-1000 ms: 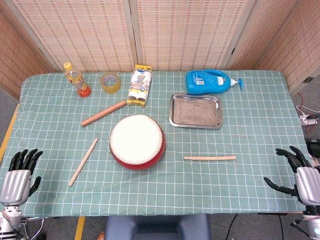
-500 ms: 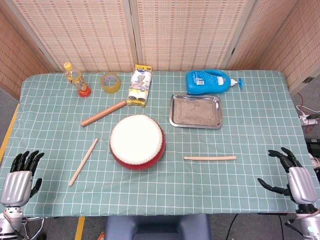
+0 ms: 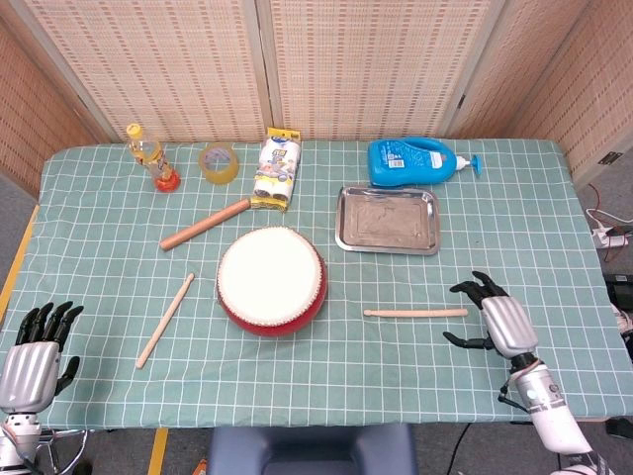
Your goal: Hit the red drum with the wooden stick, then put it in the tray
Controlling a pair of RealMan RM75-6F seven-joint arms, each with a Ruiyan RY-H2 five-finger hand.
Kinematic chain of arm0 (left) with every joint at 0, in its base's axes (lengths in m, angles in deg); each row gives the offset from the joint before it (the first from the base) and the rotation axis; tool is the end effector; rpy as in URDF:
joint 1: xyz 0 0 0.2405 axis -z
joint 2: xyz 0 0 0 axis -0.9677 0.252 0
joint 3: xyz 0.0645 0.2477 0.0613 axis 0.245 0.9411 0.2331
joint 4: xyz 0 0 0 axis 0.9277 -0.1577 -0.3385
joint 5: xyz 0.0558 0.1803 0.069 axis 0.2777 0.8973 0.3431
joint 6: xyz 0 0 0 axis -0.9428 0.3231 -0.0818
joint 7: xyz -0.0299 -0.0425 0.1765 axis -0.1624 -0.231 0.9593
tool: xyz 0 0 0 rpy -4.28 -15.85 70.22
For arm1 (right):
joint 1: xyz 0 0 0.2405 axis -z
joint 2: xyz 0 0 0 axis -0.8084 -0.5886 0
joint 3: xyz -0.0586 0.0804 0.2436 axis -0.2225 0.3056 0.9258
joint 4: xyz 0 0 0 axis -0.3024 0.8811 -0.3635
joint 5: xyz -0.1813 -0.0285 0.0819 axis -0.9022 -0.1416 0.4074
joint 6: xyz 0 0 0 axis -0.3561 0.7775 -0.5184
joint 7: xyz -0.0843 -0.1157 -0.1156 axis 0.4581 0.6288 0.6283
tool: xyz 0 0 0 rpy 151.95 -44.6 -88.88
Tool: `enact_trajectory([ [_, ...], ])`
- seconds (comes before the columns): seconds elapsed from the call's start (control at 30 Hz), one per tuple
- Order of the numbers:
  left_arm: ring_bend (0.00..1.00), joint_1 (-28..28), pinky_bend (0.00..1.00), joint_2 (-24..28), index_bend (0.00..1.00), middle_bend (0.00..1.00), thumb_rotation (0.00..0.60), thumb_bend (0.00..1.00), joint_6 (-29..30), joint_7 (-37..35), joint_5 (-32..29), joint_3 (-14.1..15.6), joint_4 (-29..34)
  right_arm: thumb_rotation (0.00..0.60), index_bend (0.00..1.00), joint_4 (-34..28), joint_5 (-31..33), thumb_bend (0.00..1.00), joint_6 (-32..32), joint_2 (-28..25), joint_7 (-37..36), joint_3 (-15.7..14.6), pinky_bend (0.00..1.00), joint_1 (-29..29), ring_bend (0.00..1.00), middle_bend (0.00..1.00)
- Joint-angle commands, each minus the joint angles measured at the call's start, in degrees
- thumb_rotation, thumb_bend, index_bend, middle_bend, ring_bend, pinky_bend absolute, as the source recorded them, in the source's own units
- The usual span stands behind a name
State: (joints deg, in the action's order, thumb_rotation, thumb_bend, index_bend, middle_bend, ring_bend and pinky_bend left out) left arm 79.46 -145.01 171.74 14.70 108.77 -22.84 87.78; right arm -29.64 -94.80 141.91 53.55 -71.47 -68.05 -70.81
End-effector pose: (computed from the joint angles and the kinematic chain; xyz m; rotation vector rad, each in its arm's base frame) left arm -0.3112 0.2137 0.1469 -1.3669 -0.8597 -0.7920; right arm -0.2766 -0.2879 0.0658 1.5864 -1.1513 0.9926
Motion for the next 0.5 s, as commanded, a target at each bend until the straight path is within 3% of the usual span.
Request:
enact_trajectory([
  [0.03,0.02,-0.22,0.03,0.10,0.16,0.09,0.600,0.32,0.02,-0.25,-0.27,0.05,-0.32,0.438,0.33,6.86,0.52,0.17,-6.68,6.27,4.79,0.24,0.21,-5.39,0.05,0.25],
  [0.4,0.02,-0.28,0.03,-0.23,0.16,0.09,0.600,0.32,-0.34,-0.82,-0.72,-0.10,-1.32,0.441,0.37,19.16,-0.65,0.24,-8.35,16.76,8.62,-0.83,0.10,-9.81,0.00,0.24],
  [0.5,0.02,-0.31,0.03,-0.21,0.16,0.09,0.600,0.32,-0.41,-1.01,-0.90,-0.18,-1.52,0.493,0.38,21.15,-1.59,0.26,-7.76,18.09,8.78,-1.21,0.09,-10.52,0.00,0.23],
])
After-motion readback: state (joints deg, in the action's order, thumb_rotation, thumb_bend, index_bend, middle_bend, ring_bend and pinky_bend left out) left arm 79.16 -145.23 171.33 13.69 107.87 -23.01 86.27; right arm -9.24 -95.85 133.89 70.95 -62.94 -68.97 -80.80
